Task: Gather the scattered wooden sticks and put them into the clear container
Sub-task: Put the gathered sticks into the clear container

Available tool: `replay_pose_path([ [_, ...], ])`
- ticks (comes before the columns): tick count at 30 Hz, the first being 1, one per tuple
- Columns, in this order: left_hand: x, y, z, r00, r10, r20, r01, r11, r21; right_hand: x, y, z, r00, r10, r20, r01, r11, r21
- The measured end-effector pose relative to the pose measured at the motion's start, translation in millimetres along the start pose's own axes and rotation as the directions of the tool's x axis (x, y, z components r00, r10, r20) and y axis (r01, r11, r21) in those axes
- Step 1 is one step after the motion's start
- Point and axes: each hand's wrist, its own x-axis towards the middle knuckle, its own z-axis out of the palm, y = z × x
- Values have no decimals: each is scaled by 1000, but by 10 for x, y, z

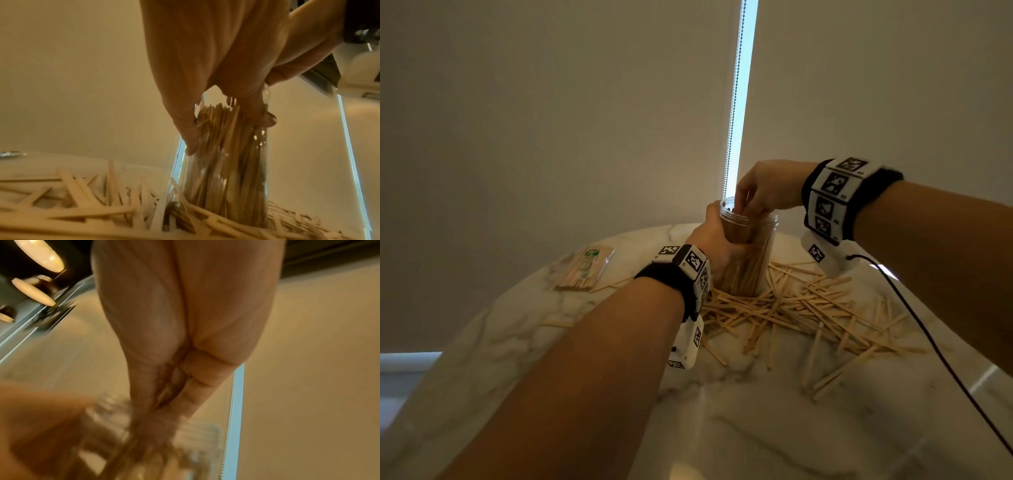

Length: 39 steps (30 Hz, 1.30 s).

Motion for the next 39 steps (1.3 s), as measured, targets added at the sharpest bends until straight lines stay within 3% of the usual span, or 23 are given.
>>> replay_pose_path([
  [3, 20, 1, 0, 1000, -10, -2, 10, 1000, 22, -44, -1, 108, 996, -34, -77, 29, 997, -73],
  [7, 41, -14, -13, 999, -37, -2, 37, 999, 37, -284, 43, 59, 972, -22, -232, 67, 980, 188],
  [10, -97, -5, -107, 985, -163, 65, 144, 962, 233, -584, 182, 56, 939, 15, -343, 84, 959, 271],
  [13, -274, -97, -298, 967, -253, 17, 216, 854, 473, -879, 447, 279, 979, 115, -166, -73, 967, 242],
  [15, -398, -215, -457, 941, -336, -39, 285, 728, 624, -1052, 687, 485, 966, 259, -6, -258, 963, 82],
  [18, -505, -433, -676, 891, -443, -102, 368, 571, 734, -1293, 1010, 753, 855, 489, 171, -460, 868, -187],
  [20, -555, -516, -705, 853, -510, -111, 425, 553, 717, -1402, 1200, 879, 758, 610, 231, -536, 784, -313],
  [23, -584, -525, -600, 837, -540, -92, 428, 539, 726, -1464, 1309, 1012, 692, 640, 332, -536, 765, -356],
  [24, -566, -517, -553, 846, -525, -95, 415, 536, 735, -1475, 1266, 1027, 699, 627, 343, -537, 778, -327],
  [27, -495, -474, -375, 883, -466, -53, 346, 571, 744, -1353, 1137, 1075, 818, 500, 284, -471, 866, -168],
  [31, -548, -309, -81, 900, -431, -58, 309, 539, 784, -1081, 942, 1145, 875, 405, 267, -438, 896, 78],
  [33, -636, -193, 33, 911, -409, -55, 300, 565, 769, -1052, 727, 1161, 865, 412, 287, -465, 873, 148],
  [36, -778, -23, 181, 928, -370, 31, 242, 665, 707, -1039, 489, 1201, 860, 405, 310, -458, 881, 119],
  [39, -851, 7, 261, 910, -413, 30, 277, 661, 697, -1054, 344, 1253, 894, 322, 312, -376, 917, 129],
])
